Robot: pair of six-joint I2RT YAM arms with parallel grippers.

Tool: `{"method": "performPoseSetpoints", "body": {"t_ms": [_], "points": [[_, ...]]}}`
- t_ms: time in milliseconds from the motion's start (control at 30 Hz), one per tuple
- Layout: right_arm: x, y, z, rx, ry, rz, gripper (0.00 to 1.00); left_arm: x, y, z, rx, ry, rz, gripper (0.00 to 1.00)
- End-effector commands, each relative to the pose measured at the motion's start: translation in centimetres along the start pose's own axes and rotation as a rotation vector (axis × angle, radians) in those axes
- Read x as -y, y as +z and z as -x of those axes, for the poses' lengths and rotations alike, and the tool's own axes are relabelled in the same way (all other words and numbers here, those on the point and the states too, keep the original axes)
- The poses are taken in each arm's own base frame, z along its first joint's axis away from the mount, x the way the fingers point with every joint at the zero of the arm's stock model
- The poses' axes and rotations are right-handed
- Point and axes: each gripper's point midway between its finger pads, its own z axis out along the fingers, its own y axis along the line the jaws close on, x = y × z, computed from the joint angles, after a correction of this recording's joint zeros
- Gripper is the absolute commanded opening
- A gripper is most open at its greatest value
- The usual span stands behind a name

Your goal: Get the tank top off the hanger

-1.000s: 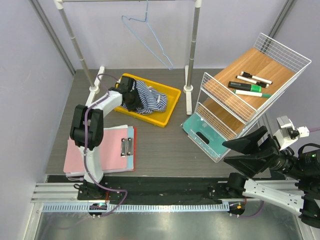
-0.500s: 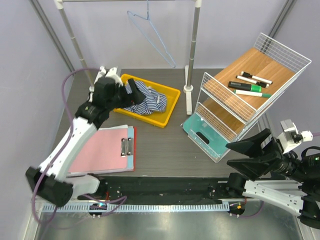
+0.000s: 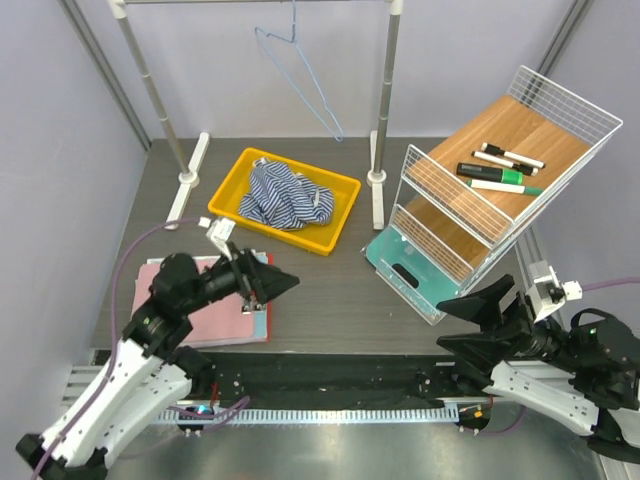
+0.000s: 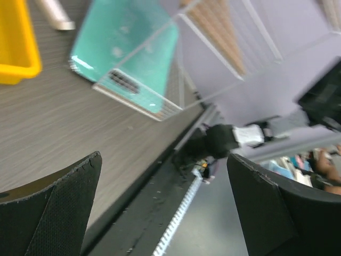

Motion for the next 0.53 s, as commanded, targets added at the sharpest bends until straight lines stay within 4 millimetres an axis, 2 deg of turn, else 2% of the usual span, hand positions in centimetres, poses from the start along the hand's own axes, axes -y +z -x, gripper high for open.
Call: {"method": "performPoseSetpoints", "body": {"t_ms": [0,67,167,200,333,367,400,500], "points": [[0.2,-0.7,0.4,0.067,0.048,-0.007,0.82,5.3,-2.8,-0.4,0.041,0.009,-0.283,1.0],[0.9,-0.6,-0.2,0.053,0.065,-0.037,0.84,5.7,-4.2,-1.2,0.071,0.012,-0.333,1.0],[2.2,0.3,-1.9,0.023,0.101,-0.08,0.84,6.2,-5.9,-2.0,0.119,0.013,-0.403,1.0],[2.8,0.7,-3.0,0.0,0.109,-0.095,0.84,6.5,-6.4,-2.1,0.134,0.008,-0.428,1.0],[3.6,1.8,-5.6,-0.055,0.116,-0.086,0.85,7.1,-8.1,-2.7,0.185,0.007,-0.499,1.0],[3.6,2.0,-5.7,-0.052,0.114,-0.077,0.86,7.4,-8.9,-3.0,0.207,0.023,-0.534,1.0],[4.0,2.3,-6.5,-0.067,0.116,-0.082,0.86,7.7,-9.1,-3.3,0.196,0.031,-0.56,1.0],[4.5,2.7,-7.1,-0.066,0.113,-0.088,0.87,7.7,-8.8,-4.4,0.127,-0.001,-0.583,1.0]]}}
